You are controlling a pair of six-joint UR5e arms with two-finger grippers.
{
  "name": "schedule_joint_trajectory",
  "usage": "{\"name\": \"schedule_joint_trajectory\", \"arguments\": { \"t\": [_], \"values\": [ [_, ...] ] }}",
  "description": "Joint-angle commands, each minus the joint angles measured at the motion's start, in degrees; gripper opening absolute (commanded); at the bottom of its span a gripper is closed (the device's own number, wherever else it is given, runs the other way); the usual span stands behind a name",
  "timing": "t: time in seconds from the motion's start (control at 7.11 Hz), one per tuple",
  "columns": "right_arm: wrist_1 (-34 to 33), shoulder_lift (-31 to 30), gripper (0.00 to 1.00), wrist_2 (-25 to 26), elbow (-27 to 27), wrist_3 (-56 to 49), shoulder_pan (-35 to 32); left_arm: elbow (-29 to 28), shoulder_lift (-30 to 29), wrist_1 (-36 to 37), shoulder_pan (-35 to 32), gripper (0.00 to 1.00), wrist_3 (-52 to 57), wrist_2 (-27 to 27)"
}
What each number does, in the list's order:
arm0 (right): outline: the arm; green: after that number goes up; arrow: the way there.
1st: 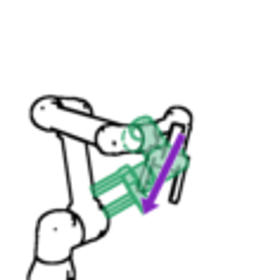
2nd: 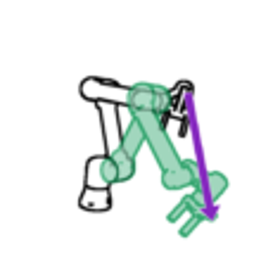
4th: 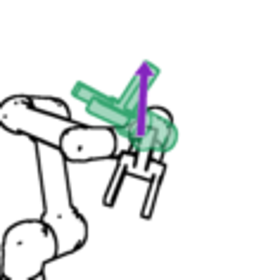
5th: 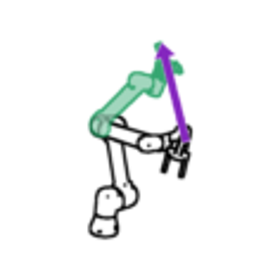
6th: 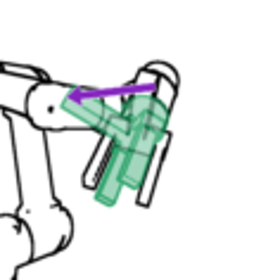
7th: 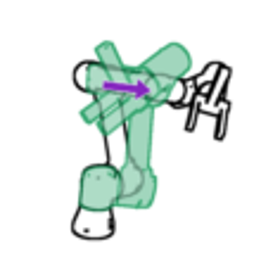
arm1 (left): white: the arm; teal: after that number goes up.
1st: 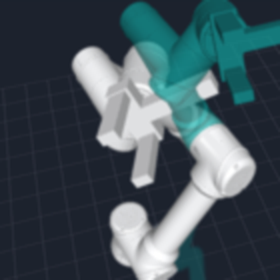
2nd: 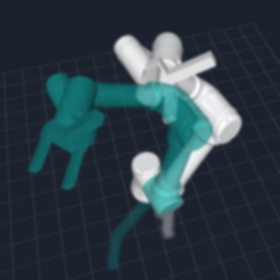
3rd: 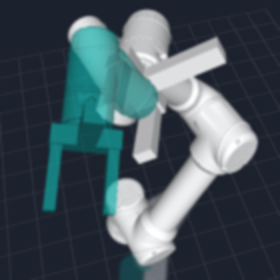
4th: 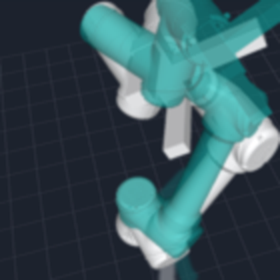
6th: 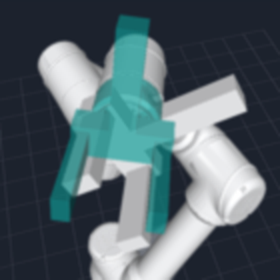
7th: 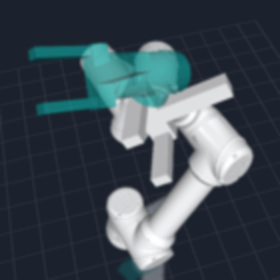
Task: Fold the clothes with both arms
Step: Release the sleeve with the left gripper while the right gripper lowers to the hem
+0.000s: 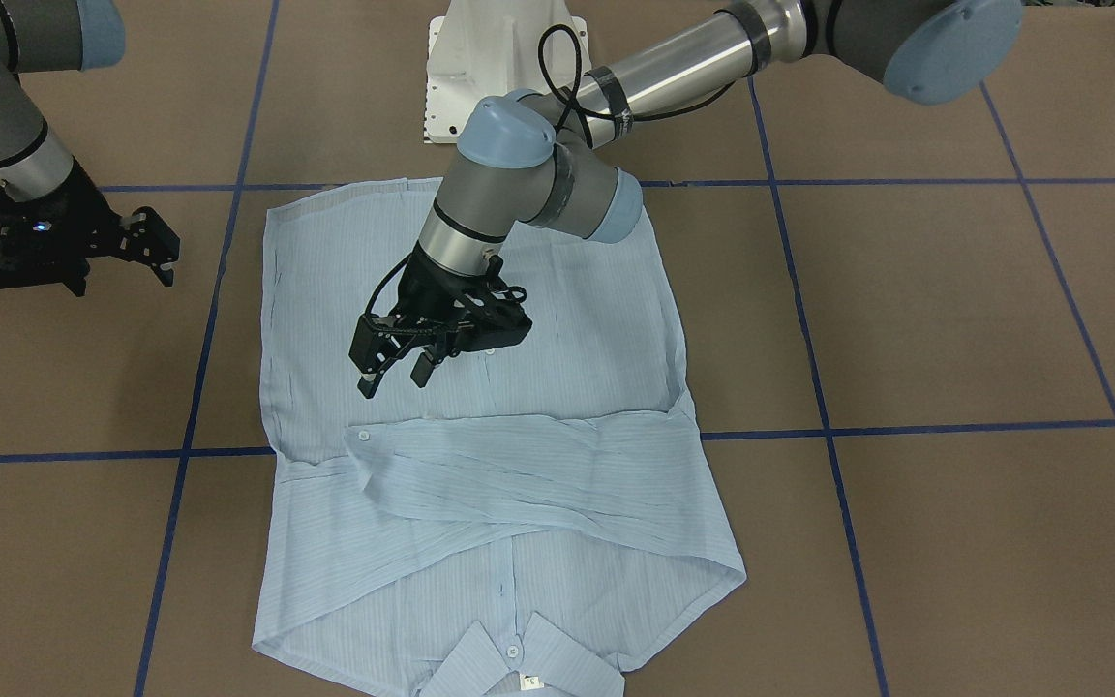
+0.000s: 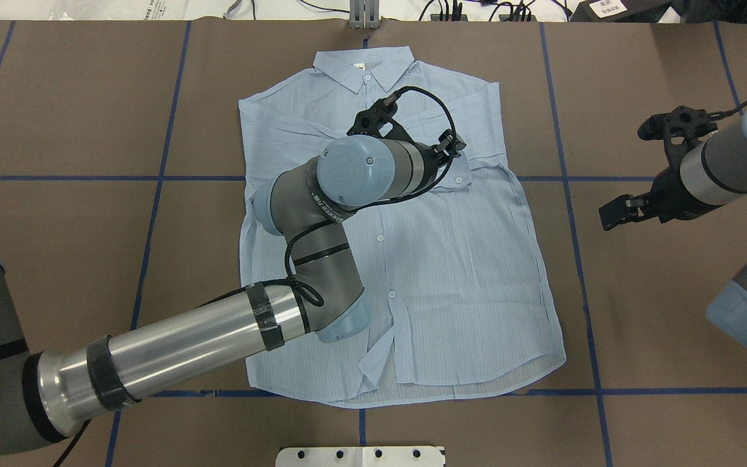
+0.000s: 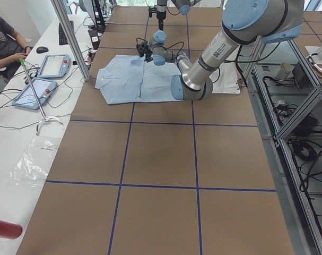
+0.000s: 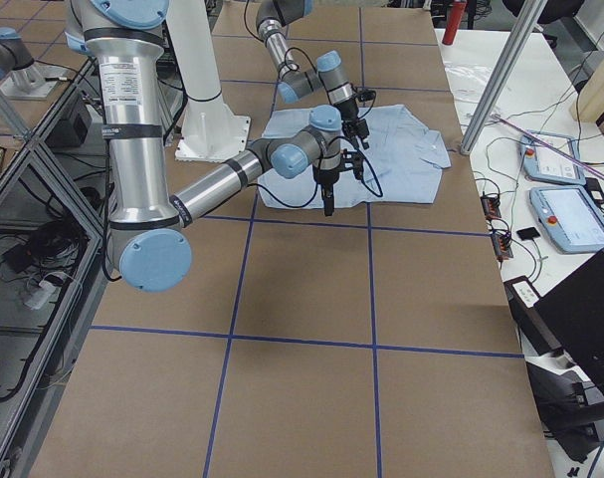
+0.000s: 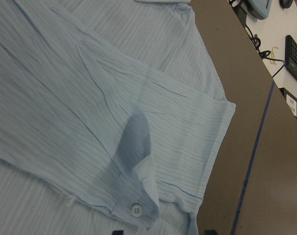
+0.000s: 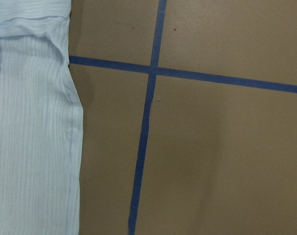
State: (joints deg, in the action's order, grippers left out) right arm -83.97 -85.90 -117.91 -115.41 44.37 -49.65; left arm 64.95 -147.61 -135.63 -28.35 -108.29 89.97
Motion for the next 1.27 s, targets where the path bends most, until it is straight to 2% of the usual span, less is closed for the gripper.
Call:
{"name": "schedule_joint_trajectory", "arguments": {
  "t": [0.0, 0.14, 0.28, 0.42, 0.56, 0.7, 0.84, 0.98, 1.12],
  "values": [
    [2.76, -0.24, 1.00, -0.04, 0.28, 2.53, 0.08, 6.04, 3.99, 0.98, -0.73, 1.00, 2.90, 2.81],
    [6.16, -0.41, 1.00, -0.04, 0.10, 6.65, 1.21, 9.63, 5.74, 5.59, -1.09, 1.00, 4.04, 5.54],
    [9.93, -0.76, 1.00, 0.13, 0.10, 11.65, 3.66, 19.41, 10.72, 13.73, -1.26, 1.00, 8.40, 7.04],
    [10.32, -1.11, 1.00, 1.27, -0.07, 13.87, 7.08, 28.99, 17.03, 19.73, -1.35, 1.00, 12.27, 8.62],
    [10.32, -2.07, 1.00, 3.80, -0.86, 15.98, 10.94, 36.83, 22.49, 21.97, -1.44, 1.00, 14.57, 9.42],
    [10.41, -4.43, 1.00, 5.92, -2.43, 19.83, 14.98, 40.65, 24.81, 23.73, -1.44, 1.00, 14.77, 9.87],
    [10.41, -6.11, 0.99, 9.16, -3.84, 23.96, 19.81, 42.08, 24.83, 24.79, -1.35, 1.00, 14.77, 10.65],
    [10.41, -6.39, 0.98, 14.23, -2.98, 27.66, 25.69, 42.79, 24.83, 24.97, -1.35, 1.00, 14.77, 10.66],
    [10.50, -6.13, 0.98, 15.68, -3.06, 29.00, 27.48, 42.89, 24.40, 25.59, -1.18, 1.00, 14.77, 10.66]
  ]
}}
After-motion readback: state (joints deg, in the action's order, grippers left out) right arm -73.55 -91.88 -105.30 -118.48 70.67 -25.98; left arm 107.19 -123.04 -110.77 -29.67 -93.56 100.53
